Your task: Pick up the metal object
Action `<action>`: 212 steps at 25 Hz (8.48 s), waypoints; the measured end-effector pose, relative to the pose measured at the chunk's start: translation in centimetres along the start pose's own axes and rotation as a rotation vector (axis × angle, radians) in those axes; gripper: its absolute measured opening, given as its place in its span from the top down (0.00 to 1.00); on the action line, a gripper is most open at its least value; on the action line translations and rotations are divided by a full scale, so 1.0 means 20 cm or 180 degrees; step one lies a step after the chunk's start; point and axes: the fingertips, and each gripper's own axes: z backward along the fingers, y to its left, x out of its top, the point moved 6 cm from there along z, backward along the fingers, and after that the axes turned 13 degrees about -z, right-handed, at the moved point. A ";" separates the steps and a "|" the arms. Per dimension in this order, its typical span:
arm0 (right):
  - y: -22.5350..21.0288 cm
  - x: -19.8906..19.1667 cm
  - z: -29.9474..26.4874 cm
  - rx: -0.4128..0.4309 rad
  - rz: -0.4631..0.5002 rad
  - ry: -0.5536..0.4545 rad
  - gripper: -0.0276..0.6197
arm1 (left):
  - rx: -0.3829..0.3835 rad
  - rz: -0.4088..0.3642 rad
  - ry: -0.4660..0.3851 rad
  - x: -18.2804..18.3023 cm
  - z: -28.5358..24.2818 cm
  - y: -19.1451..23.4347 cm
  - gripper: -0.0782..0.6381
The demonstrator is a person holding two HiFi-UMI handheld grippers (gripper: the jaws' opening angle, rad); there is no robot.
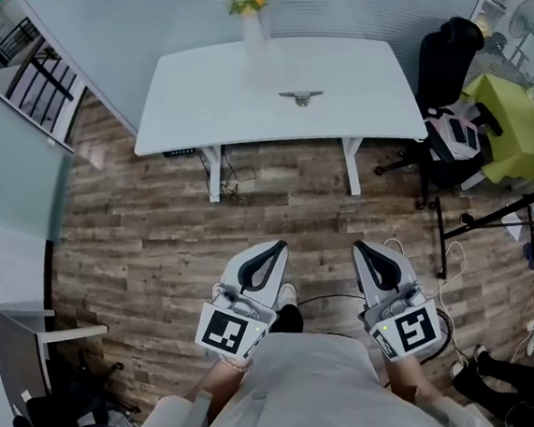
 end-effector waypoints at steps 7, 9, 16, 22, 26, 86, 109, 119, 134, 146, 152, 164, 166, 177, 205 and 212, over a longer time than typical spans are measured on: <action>-0.07 0.05 -0.27 -0.0083 0.0036 -0.0008 0.95 | -0.0088 0.0035 0.0025 -0.06 -0.14 0.25 0.89; -0.10 0.06 -0.33 -0.0112 0.0044 -0.0008 0.95 | -0.0102 0.0024 -0.0001 -0.06 -0.18 0.31 0.89; -0.20 0.07 -0.43 -0.0158 0.0047 -0.0015 0.95 | -0.0108 0.0013 -0.0010 -0.09 -0.31 0.42 0.89; -0.40 0.09 -0.54 -0.0149 -0.0003 -0.0020 0.95 | -0.0081 0.0017 0.0017 -0.11 -0.51 0.49 0.89; -0.56 0.12 -0.68 -0.0093 -0.0021 0.0007 0.95 | -0.0050 0.0037 0.0046 -0.14 -0.70 0.58 0.89; -1.76 0.47 -2.35 0.0205 -0.0025 0.0232 0.95 | 0.0102 0.0181 0.0209 -0.39 -2.25 1.79 0.89; -1.77 0.29 -2.65 0.0045 0.0516 0.0564 0.92 | -0.0195 0.0193 0.0167 -0.48 -2.34 2.08 0.89; -1.80 -0.08 -2.64 0.0077 0.0965 0.1170 0.88 | -0.0233 0.0196 0.0149 -0.50 -2.35 2.08 0.89; -1.87 -0.58 -2.64 0.0236 0.1085 0.1795 0.83 | -0.0222 0.0230 0.0194 -0.52 -2.32 2.06 0.89; -1.88 -0.89 -2.64 0.0387 0.1414 0.2124 0.78 | -0.0205 0.0262 0.0211 -0.55 -2.31 2.07 0.89; -1.88 -1.00 -2.65 0.0397 0.1679 0.2223 0.77 | -0.0195 0.0277 0.0241 -0.57 -2.30 2.07 0.89; -1.91 -1.14 -2.70 0.0402 0.2081 0.2140 0.75 | -0.0142 0.0316 0.0294 -0.60 -2.29 2.09 0.89; -1.92 -1.15 -2.71 0.0393 0.2125 0.2121 0.75 | -0.0142 0.0321 0.0295 -0.60 -2.29 2.10 0.89; -1.93 -1.15 -2.74 0.0293 0.2219 0.2011 0.79 | -0.0143 0.0334 0.0361 -0.62 -2.30 2.09 0.89; -2.00 -0.98 -2.74 0.0121 0.2036 0.1782 0.95 | -0.0130 0.0343 0.0271 -0.58 -2.34 2.08 0.89; -2.02 -0.83 -2.74 -0.0039 0.1731 0.1599 0.95 | -0.0153 0.0342 0.0270 -0.57 -2.35 2.07 0.89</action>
